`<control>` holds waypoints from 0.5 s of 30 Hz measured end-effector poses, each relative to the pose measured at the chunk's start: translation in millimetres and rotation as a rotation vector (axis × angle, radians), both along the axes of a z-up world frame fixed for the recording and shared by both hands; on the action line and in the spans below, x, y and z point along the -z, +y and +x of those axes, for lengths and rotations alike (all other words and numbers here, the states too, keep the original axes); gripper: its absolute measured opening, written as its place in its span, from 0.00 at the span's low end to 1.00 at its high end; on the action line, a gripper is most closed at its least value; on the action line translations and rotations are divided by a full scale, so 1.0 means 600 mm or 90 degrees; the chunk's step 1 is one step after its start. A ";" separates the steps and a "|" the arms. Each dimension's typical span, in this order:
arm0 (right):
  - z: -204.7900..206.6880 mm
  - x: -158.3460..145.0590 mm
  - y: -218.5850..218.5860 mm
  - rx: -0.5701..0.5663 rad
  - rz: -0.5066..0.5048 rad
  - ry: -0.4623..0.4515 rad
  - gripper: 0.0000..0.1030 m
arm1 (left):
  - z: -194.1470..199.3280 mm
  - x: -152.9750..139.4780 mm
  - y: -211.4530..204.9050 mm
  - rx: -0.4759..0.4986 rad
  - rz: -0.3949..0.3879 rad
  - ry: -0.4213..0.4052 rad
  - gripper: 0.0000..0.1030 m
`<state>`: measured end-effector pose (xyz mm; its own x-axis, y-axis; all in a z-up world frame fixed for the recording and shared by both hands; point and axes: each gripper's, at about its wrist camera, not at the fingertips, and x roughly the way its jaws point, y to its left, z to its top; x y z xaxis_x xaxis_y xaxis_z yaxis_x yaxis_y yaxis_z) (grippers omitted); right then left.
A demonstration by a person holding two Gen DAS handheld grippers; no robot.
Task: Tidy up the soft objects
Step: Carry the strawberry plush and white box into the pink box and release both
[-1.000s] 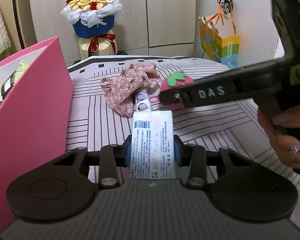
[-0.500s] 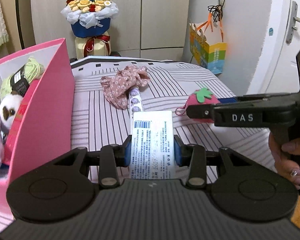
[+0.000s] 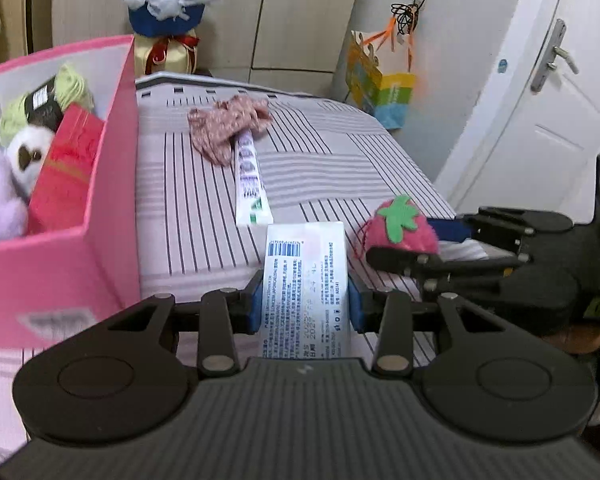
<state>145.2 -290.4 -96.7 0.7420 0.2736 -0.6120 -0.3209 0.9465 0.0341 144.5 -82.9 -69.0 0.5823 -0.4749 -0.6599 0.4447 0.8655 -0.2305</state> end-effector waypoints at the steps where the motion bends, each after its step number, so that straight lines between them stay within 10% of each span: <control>1: -0.011 -0.003 0.005 -0.007 -0.001 -0.001 0.53 | -0.005 -0.001 0.004 0.003 -0.002 0.003 0.38; 15: -0.089 -0.100 0.064 -0.099 0.049 0.000 0.53 | -0.066 -0.059 0.096 0.029 -0.022 -0.005 0.38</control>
<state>91.9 -252.2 -37.0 0.6869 0.4312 -0.5850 -0.4636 0.8799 0.1042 105.1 -25.6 -33.5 0.5646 -0.5227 -0.6388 0.4849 0.8363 -0.2558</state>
